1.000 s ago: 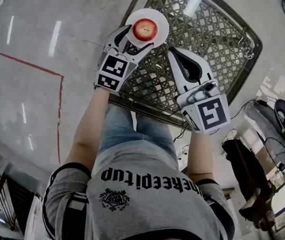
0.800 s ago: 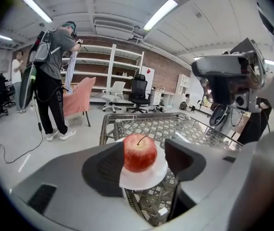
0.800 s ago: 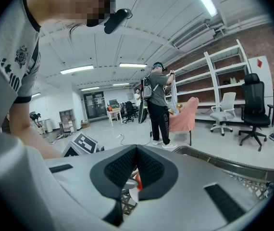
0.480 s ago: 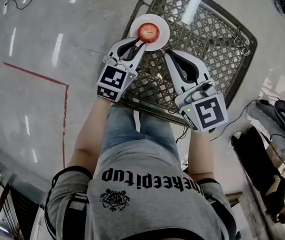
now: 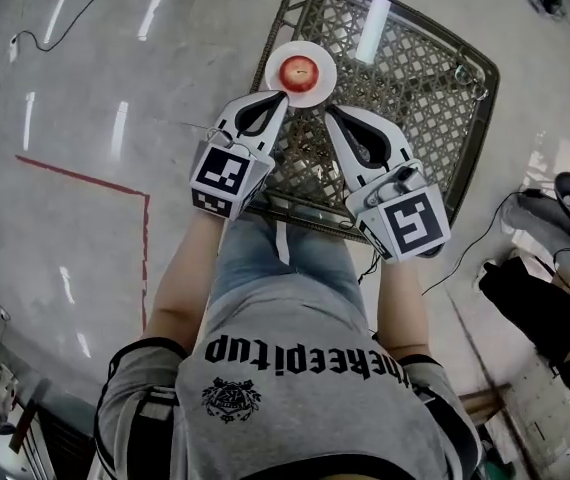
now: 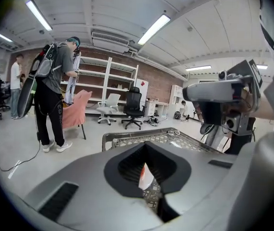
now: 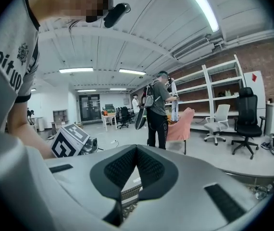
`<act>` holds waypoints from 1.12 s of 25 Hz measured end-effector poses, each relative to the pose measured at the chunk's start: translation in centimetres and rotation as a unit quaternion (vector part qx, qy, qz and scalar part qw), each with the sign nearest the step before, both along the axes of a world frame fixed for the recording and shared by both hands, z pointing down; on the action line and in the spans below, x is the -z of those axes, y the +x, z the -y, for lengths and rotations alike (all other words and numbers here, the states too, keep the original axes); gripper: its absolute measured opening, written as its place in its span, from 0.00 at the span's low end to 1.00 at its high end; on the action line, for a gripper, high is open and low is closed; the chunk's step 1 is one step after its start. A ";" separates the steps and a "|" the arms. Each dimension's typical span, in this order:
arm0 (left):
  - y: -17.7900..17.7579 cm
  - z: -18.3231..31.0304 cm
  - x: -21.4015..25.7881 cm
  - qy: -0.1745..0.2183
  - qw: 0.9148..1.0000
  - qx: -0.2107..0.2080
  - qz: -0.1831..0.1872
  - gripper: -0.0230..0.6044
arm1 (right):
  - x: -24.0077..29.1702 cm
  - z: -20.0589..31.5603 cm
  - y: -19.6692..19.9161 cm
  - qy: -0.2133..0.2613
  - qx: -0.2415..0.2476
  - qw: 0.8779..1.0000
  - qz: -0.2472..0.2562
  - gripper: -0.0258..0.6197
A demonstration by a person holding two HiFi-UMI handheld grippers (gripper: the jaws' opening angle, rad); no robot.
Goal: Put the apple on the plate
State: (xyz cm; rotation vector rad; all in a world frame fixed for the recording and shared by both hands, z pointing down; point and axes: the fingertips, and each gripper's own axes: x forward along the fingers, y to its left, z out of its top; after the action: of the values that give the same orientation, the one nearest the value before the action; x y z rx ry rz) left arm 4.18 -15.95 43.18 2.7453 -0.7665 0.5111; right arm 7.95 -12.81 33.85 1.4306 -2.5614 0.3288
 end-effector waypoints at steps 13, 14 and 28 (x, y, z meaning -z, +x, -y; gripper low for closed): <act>-1.3 -2.6 7.9 0.037 0.997 -0.064 -0.034 0.05 | 2.8 -2.2 -2.8 0.013 -0.028 0.999 -0.007 0.03; -1.3 -2.8 8.4 0.039 0.996 -0.070 -0.038 0.05 | 3.0 -2.3 -2.9 0.017 -0.030 0.999 -0.006 0.03; -2.6 -5.6 13.9 0.075 0.987 -0.127 -0.069 0.05 | 5.7 -4.3 -5.3 0.050 -0.056 0.997 -0.015 0.03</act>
State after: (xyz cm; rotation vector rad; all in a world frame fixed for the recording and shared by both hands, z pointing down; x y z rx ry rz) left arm 1.55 -10.34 29.31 3.0005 -0.4420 0.3157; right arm 2.60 -8.54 28.13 1.6058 -2.5121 0.1970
